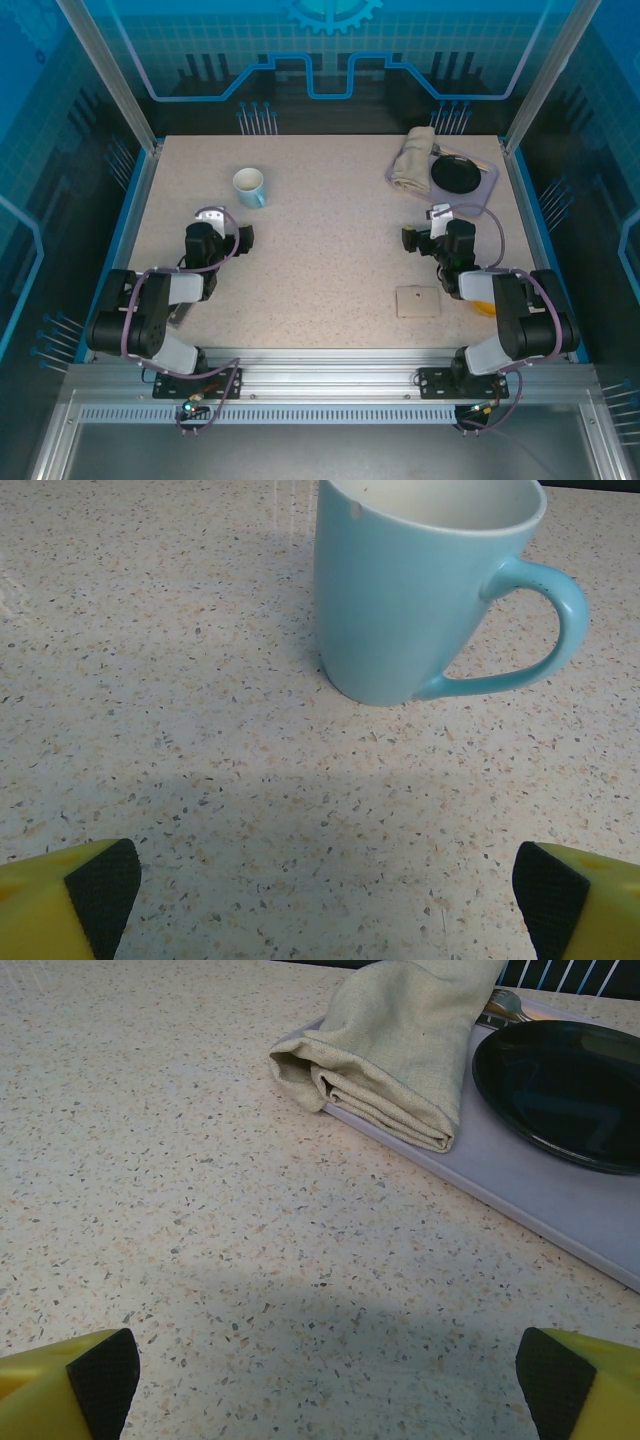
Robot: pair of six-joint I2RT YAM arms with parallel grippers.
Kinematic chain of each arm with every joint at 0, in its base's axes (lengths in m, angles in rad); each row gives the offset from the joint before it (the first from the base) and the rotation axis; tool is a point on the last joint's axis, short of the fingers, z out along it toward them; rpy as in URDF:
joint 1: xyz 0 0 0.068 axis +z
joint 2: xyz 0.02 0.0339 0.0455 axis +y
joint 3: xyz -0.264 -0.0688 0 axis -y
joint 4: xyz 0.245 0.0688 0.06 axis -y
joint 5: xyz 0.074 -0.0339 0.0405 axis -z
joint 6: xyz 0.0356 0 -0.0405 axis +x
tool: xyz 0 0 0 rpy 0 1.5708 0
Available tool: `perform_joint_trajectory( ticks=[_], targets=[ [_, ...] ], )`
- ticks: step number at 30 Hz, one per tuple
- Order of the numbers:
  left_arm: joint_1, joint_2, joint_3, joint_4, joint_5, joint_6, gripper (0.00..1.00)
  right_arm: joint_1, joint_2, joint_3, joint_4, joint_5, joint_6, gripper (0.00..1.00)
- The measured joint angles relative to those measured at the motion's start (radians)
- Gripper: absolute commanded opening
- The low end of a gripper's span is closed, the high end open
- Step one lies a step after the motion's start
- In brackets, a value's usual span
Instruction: Put the credit cards into the card holder
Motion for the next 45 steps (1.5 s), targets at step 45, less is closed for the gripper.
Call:
perform_joint_trajectory(
  ticks=[45],
  targets=[
    [-0.083, -0.487, 0.224, -0.874, 0.320, -0.524, 0.99, 0.010, -0.394, 0.327, -1.282, -0.169, 0.543, 0.79]
  ],
)
